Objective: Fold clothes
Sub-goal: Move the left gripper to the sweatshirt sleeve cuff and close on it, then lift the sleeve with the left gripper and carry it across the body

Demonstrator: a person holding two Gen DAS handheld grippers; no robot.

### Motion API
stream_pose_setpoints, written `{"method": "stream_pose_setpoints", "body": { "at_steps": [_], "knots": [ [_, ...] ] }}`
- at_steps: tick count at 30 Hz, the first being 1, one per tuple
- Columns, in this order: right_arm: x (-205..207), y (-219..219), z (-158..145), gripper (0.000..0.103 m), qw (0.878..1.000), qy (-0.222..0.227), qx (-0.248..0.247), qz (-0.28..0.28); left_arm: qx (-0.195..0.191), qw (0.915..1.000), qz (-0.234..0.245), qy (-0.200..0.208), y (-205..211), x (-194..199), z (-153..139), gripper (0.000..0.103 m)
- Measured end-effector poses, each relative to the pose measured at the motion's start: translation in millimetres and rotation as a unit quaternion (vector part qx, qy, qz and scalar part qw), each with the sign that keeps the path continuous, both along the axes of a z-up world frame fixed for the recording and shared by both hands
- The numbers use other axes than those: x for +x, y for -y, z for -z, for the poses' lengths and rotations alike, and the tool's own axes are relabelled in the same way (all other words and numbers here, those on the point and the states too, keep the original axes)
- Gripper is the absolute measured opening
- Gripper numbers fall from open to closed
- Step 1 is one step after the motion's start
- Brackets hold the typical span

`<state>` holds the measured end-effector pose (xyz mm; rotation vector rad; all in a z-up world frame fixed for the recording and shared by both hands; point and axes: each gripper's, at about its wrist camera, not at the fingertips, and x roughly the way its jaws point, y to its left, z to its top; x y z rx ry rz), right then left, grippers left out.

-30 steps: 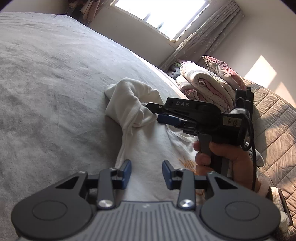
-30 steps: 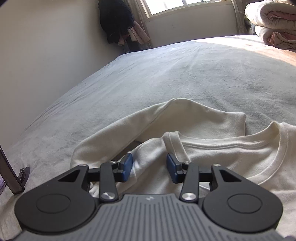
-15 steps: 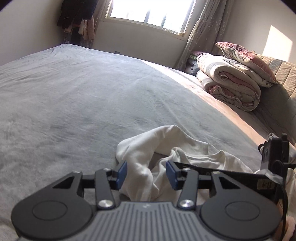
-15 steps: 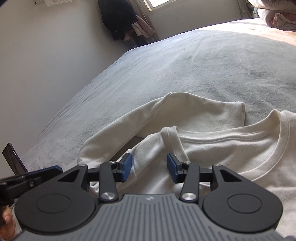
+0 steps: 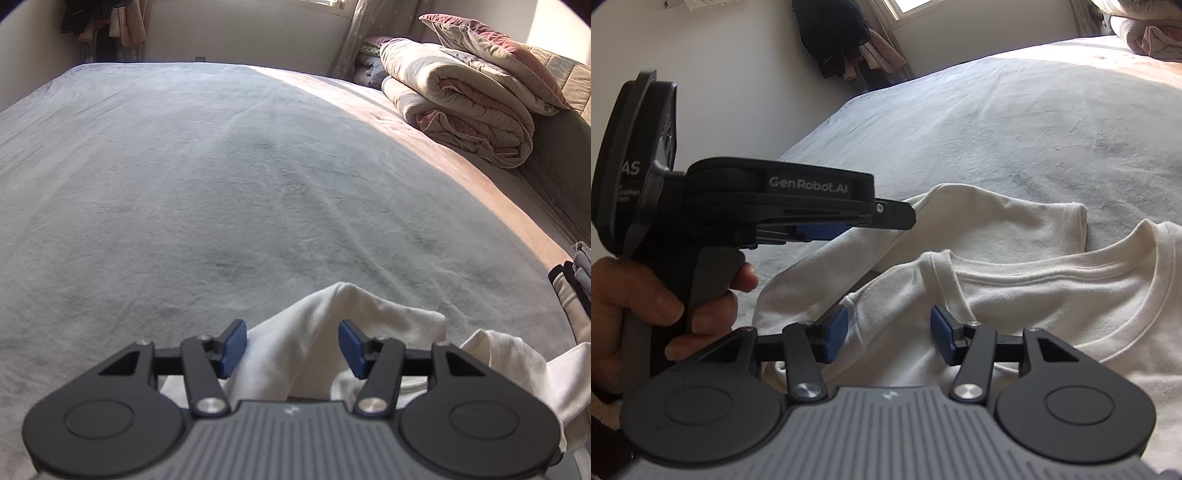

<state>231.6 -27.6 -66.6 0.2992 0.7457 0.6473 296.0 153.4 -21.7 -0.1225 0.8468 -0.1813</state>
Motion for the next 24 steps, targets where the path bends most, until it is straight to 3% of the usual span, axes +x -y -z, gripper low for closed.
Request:
{"method": "stream_pose_setpoints", "body": {
  "at_steps": [2, 4, 6, 8, 13, 16, 24],
  "knots": [
    [0, -1, 0, 0.057, 1.0, 0.002, -0.001, -0.001, -0.007, 0.9998, 0.003, -0.02, 2, 11, 5, 0.056],
    [0, -1, 1, 0.058, 1.0, 0.004, -0.002, -0.002, -0.016, 0.9992, -0.002, -0.036, 2, 20, 10, 0.048],
    [0, -1, 1, 0.058, 1.0, 0.004, -0.002, -0.003, -0.019, 0.9989, -0.007, -0.044, 1, 22, 12, 0.021],
    [1, 0, 1, 0.058, 1.0, 0.002, 0.003, -0.002, -0.018, 0.9988, -0.01, -0.045, -1, 21, 13, 0.009],
    [1, 0, 0, 0.059, 1.0, 0.002, 0.007, -0.002, -0.031, 0.9988, -0.035, 0.013, -13, -9, -7, 0.008],
    [1, -1, -1, 0.059, 1.0, 0.003, 0.005, -0.002, -0.02, 0.9967, -0.061, 0.05, -26, -38, -23, 0.008],
    [0, -4, -2, 0.059, 1.0, 0.008, 0.0, 0.0, 0.018, 0.9813, -0.16, 0.106, -84, -111, -39, 0.009]
  ]
}}
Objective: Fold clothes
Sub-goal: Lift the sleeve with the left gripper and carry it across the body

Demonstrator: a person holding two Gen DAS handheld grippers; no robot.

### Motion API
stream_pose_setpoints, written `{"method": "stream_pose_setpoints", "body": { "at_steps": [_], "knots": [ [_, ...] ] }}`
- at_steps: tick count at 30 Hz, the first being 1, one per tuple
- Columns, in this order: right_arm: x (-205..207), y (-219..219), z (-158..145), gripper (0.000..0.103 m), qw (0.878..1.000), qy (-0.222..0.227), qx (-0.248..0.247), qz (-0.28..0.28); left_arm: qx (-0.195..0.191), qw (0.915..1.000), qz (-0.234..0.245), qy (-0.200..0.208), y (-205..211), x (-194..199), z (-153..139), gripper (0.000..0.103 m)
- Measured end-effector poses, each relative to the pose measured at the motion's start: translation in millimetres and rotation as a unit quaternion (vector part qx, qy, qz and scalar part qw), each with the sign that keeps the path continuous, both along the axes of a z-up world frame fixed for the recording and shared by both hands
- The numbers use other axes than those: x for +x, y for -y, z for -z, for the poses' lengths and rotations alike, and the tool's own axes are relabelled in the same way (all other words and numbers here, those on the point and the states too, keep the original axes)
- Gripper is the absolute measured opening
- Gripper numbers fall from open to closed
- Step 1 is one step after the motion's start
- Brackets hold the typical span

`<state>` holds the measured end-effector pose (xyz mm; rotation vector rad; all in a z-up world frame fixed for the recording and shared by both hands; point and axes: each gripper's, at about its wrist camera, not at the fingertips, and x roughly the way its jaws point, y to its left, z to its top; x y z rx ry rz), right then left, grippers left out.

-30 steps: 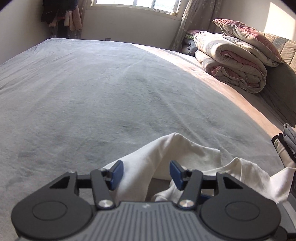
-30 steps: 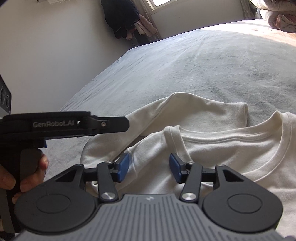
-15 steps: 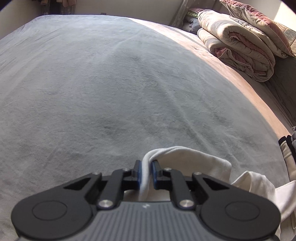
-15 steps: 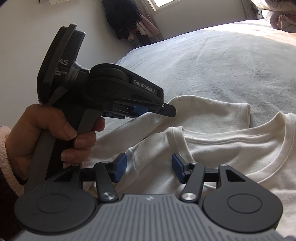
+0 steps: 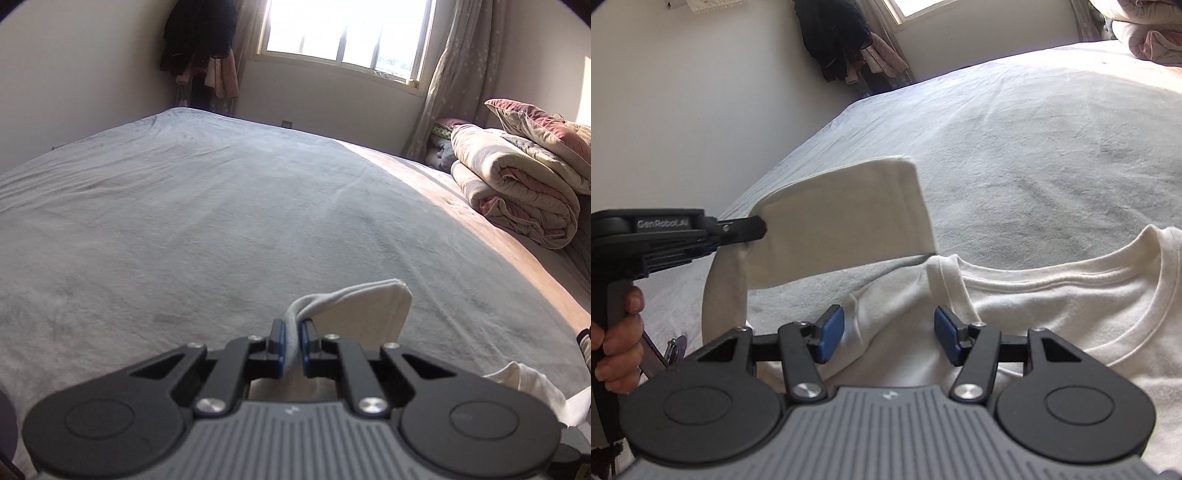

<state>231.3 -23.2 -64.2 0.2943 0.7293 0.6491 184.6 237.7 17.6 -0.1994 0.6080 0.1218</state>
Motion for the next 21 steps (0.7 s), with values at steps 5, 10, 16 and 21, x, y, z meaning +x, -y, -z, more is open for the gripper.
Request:
{"method": "stream_pose_setpoints", "body": {
  "at_steps": [5, 10, 16, 21],
  "knots": [
    [2, -1, -1, 0.059, 1.0, 0.003, -0.003, 0.001, 0.026, 0.998, -0.057, -0.009, -27, -32, 11, 0.009],
    [0, -3, -1, 0.061, 1.0, 0.007, -0.009, -0.002, 0.05, 0.9936, -0.094, -0.037, -42, -52, 28, 0.009],
    [0, -4, 0, 0.062, 1.0, 0.006, -0.006, -0.003, 0.055, 0.9876, -0.118, -0.088, -60, -65, 39, 0.024],
    [-1, -4, -3, 0.062, 1.0, 0.009, -0.004, -0.007, 0.018, 0.9884, -0.123, -0.087, -73, -55, 32, 0.043]
  ]
}}
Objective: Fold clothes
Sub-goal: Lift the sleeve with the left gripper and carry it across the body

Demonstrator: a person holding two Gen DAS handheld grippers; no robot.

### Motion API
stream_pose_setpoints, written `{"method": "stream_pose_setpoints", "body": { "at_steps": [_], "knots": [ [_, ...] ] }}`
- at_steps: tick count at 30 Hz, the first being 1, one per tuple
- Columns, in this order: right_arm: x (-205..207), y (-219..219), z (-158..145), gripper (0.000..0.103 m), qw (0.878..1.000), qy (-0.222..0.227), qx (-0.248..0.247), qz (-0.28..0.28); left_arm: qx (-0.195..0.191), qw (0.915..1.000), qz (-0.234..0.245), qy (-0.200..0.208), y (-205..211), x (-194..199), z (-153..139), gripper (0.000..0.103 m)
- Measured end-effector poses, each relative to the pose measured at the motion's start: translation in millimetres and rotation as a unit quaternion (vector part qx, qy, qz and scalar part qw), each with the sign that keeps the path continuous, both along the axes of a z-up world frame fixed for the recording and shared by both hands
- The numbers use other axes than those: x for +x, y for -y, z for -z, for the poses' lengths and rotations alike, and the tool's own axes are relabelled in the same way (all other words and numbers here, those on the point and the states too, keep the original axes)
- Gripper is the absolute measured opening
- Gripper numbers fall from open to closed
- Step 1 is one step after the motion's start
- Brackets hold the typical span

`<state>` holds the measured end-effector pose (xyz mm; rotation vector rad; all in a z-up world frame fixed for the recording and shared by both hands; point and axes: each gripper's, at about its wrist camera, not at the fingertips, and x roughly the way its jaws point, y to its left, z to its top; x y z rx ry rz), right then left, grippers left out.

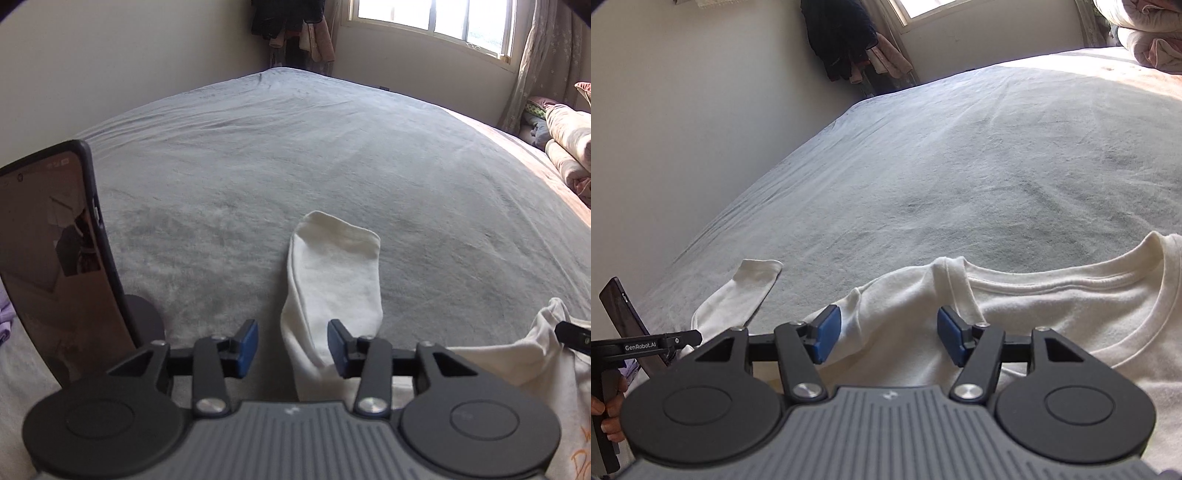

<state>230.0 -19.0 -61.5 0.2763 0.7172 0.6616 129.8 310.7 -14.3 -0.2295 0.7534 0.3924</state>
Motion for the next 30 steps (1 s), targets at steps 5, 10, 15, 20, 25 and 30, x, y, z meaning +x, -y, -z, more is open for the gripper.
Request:
{"method": "stream_pose_setpoints", "body": {
  "at_steps": [5, 10, 15, 20, 25, 30],
  "knots": [
    [-11, -9, -7, 0.062, 0.998, 0.042, -0.028, -0.032, -0.048, 0.9983, -0.033, 0.007, -4, 25, 7, 0.046],
    [-18, -21, -7, 0.062, 0.994, 0.081, -0.051, -0.055, -0.053, 0.9945, -0.09, 0.0, -5, 46, 22, 0.046],
    [-25, -26, -8, 0.062, 0.99, 0.111, -0.041, -0.081, -0.027, 0.9959, -0.082, 0.028, 0, 42, 28, 0.031],
    [-28, -34, -7, 0.062, 0.988, 0.126, -0.039, -0.083, -0.02, 0.9957, -0.045, 0.079, 5, 27, 30, 0.006],
    [-41, -51, -7, 0.056, 0.978, 0.178, -0.079, -0.072, -0.024, 0.9851, 0.015, 0.17, 9, 8, 6, 0.006],
    [-41, -66, -12, 0.056, 0.976, 0.18, -0.081, -0.091, -0.04, 0.966, 0.029, 0.254, -1, -15, -11, 0.005]
  ]
}}
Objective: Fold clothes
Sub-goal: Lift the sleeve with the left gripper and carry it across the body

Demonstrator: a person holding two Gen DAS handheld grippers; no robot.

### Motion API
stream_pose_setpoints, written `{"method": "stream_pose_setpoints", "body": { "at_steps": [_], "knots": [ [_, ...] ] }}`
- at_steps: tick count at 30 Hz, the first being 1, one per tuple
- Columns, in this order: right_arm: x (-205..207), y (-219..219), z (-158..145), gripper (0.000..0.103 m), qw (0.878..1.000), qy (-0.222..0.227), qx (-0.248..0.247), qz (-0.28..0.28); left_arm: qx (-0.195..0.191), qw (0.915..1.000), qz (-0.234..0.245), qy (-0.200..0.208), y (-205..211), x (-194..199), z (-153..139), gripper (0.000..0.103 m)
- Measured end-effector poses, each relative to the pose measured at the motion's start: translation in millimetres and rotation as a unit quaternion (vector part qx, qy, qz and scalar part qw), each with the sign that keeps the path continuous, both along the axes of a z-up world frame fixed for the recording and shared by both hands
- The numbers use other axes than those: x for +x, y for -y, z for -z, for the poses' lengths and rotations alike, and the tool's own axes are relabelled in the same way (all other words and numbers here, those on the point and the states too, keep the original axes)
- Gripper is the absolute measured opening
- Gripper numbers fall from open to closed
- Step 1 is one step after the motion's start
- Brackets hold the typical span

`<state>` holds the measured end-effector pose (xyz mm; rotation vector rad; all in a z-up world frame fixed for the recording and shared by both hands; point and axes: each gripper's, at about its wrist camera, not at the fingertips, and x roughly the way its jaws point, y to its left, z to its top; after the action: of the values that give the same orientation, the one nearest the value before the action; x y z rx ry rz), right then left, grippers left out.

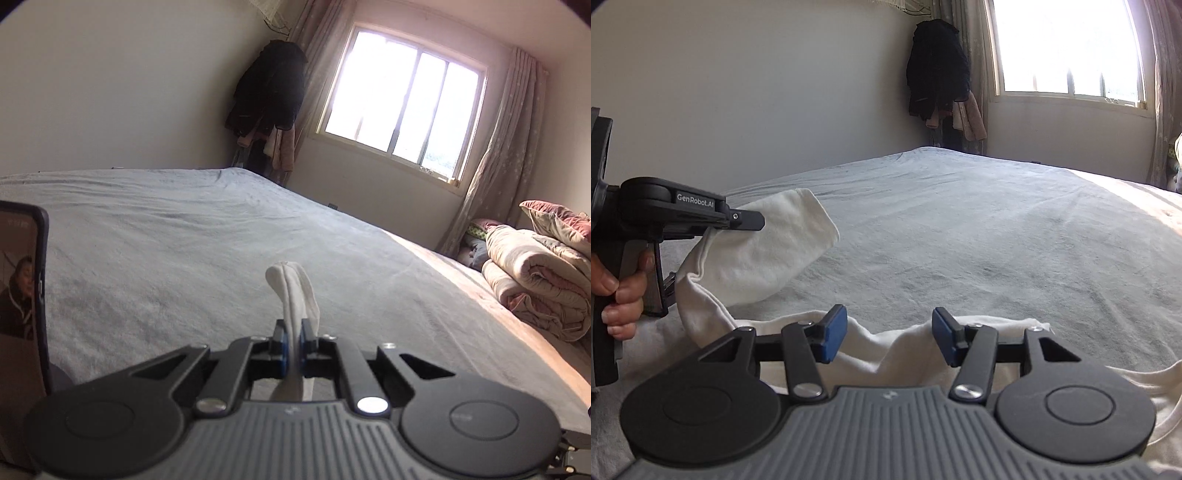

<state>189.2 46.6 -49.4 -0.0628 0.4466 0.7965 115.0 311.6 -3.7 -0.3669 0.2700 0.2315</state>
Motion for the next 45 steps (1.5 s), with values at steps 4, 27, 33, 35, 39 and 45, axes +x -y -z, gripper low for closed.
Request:
{"method": "stream_pose_setpoints", "body": {
  "at_steps": [4, 27, 33, 35, 39, 45],
  "knots": [
    [10, -16, -5, 0.056, 0.999, -0.014, -0.026, -0.037, -0.057, 0.9944, 0.004, 0.089, -23, -22, -4, 0.005],
    [31, -115, 31, 0.003, 0.987, 0.029, -0.155, -0.027, -0.078, 0.9743, -0.012, 0.211, -37, -52, -4, 0.005],
    [13, -112, 10, 0.013, 0.994, 0.018, -0.108, -0.021, -0.079, 0.9746, -0.015, 0.209, -37, -53, -5, 0.005],
    [5, -105, 1, 0.013, 0.997, 0.004, -0.077, -0.028, -0.087, 0.9738, -0.013, 0.21, -40, -53, -5, 0.005],
    [-1, -112, 6, 0.013, 0.994, -0.073, -0.043, -0.073, -0.095, 0.9738, -0.012, 0.206, -43, -53, -3, 0.006],
    [1, -140, 22, 0.016, 0.988, -0.118, -0.033, -0.091, -0.108, 0.9667, -0.004, 0.232, -45, -62, -4, 0.006]
  ]
}}
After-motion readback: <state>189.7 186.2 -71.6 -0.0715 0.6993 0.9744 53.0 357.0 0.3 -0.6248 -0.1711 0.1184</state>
